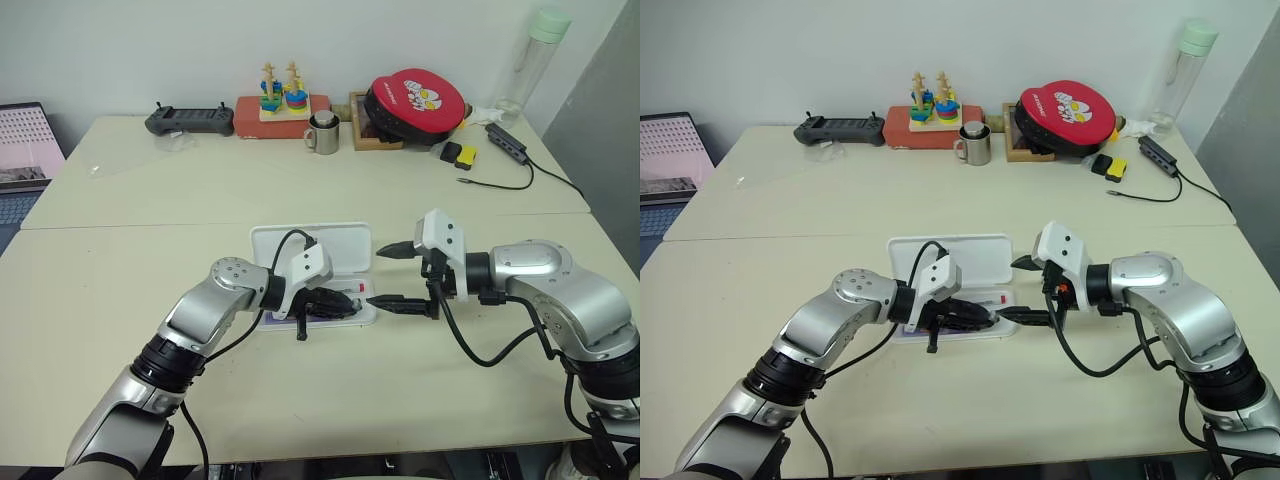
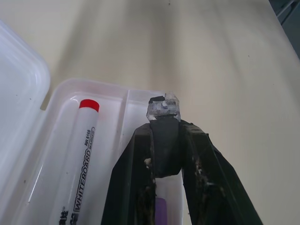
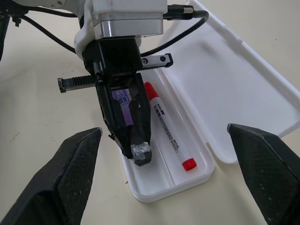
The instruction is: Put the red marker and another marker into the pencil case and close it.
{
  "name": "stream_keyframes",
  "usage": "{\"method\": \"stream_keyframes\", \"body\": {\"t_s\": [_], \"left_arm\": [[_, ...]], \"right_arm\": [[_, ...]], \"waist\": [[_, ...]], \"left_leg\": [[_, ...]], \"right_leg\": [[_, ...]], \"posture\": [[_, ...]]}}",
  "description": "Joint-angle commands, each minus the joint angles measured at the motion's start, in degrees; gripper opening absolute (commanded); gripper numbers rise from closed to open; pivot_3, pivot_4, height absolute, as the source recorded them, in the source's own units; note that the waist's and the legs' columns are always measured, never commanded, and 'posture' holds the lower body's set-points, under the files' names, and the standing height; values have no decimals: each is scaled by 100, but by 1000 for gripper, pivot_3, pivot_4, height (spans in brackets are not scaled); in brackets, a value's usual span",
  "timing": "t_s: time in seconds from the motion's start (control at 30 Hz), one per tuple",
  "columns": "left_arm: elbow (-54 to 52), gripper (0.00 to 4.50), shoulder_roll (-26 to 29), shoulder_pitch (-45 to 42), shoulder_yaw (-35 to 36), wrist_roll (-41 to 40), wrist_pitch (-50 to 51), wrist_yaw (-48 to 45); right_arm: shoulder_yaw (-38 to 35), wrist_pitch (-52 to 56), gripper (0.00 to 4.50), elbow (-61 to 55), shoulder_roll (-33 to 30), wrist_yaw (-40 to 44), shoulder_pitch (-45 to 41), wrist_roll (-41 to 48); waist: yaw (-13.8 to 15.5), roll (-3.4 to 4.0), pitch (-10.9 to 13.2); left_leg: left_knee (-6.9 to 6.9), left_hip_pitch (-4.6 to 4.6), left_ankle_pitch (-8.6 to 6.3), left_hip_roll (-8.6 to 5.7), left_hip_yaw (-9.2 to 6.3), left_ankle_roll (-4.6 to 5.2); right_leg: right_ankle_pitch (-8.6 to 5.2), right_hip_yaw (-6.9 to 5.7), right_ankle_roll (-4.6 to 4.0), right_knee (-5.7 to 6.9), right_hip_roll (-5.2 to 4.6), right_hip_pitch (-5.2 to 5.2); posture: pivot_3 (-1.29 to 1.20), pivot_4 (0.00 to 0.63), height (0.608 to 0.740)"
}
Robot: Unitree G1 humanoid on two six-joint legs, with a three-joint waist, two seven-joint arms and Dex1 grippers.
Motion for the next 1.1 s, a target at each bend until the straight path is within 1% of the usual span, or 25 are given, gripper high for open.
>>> {"method": "stream_keyframes", "body": {"t_s": [0.03, 0.1, 0.17, 0.23, 0.3, 0.33, 0.53, 0.63, 0.67, 0.73, 0.83, 0.93, 0.97, 1.03, 1.1], "left_arm": [[-178, 433, -15, 1, -38, 96, -68, -13], [-172, 433, -43, -8, -28, 100, -58, -14], [-181, 1133, -79, -16, -10, 88, -31, -17], [-188, 1432, -92, -19, 2, 75, -27, -46], [-197, 1844, -99, -20, 24, 62, -35, -68], [-206, 1965, -98, -23, 43, 51, -28, -76], [-350, 3246, -100, -9, 336, -148, 84, -13], [-411, 3979, -116, 34, 420, -218, 136, 36], [-441, 4143, -116, 56, 441, -214, 147, 62], [-616, 4475, -102, 108, 736, -365, 301, 216], [-861, 4475, -114, 194, 1288, -757, 575, 468], [-1359, 4475, 44, 500, 2208, -1226, 997, 923], [-1554, 4499, 112, 641, 2577, -1388, 1142, 1087], [-1798, 4500, 203, 821, 3076, -1643, 1376, 1335], [-1947, 4500, 308, 994, 3543, -1851, 1525, 1540]], "right_arm": [[-11, -77, 4500, -201, -30, 2, -30, 16], [-14, -82, 4500, -196, -29, 5, -36, 17], [-21, -83, 4500, -200, -27, 5, -38, 24], [-26, -82, 4500, -200, -22, 3, -42, 34], [-34, -82, 4500, -205, -25, 7, -39, 43], [-42, -78, 4500, -209, -26, 10, -38, 53], [-120, -82, 4500, -165, 34, 68, -113, 183], [-85, -140, 4500, -46, 20, 125, -227, 151], [-82, -168, 4500, -7, 31, 132, -270, 139], [-156, -255, 4500, 194, 200, 29, -481, 124], [-285, -388, 4500, 639, 540, -165, -877, 105], [-219, -549, 4500, 1634, 971, -500, -1603, -235], [-174, -611, 4328, 2015, 1104, -571, -1852, -350], [-111, -730, 4000, 2547, 1277, -629, -2171, -511], [-40, -873, 3470, 3103, 1463, -685, -2461, -696]], "waist": [[-1, 0, 0], [-1, 0, 0], [-1, 0, 0], [-1, 0, 0], [-1, 0, 0], [-2, 0, 0], [-2, 0, 0], [-3, 0, 0], [-3, 0, 0], [-8, 0, 0], [-18, -1, 1], [-64, 0, 1], [-69, 0, 1], [-68, 1, 1], [-66, 1, 2]], "left_leg": [[0, 0, 0, 0, 0, 0], [-1, 0, 0, 1, 0, 0], [0, 0, 0, 1, 0, 0], [0, 0, 0, 0, 0, 0], [0, 0, 0, 1, 0, 0], [0, 0, 0, 1, 0, 0], [0, 0, 0, 1, 0, 0], [0, 0, 0, 2, -1, 0], [0, 1, 0, 1, 1, 0], [0, 1, 0, 1, 2, 0], [0, 1, 0, 4, -1, 0], [-2, 4, 0, 6, 4, 0], [-3, 10, 0, 7, 9, -1], [-8, 13, 0, 10, 6, -1], [-10, 14, 0, 10, 7, -1]], "right_leg": [[0, 0, 0, 0, 0, 0], [0, 0, 0, 0, 0, -1], [0, 0, 0, 0, 0, 0], [0, 0, 0, 0, 0, 0], [0, -1, 0, 0, 0, 0], [0, 0, 0, 1, 0, 0], [0, 0, 0, 0, 0, 0], [0, 0, 0, 1, 0, 0], [0, 0, 0, 1, 0, -1], [0, 0, 0, 1, 0, 0], [0, 1, 0, 2, 2, -2], [0, 2, 0, 3, 4, -4], [0, 2, -1, 5, 4, -4], [0, 3, -1, 5, 5, -4], [0, 3, -2, 3, 5, -4]], "posture": [[0, 150, 740], [0, 150, 740], [0, 150, 740], [0, 150, 740], [0, 150, 740], [0, 150, 740], [0, 150, 740], [0, 150, 740], [0, 150, 740], [0, 150, 740], [0, 150, 740], [0, 150, 740], [0, 150, 740], [0, 150, 740], [0, 150, 740]]}}
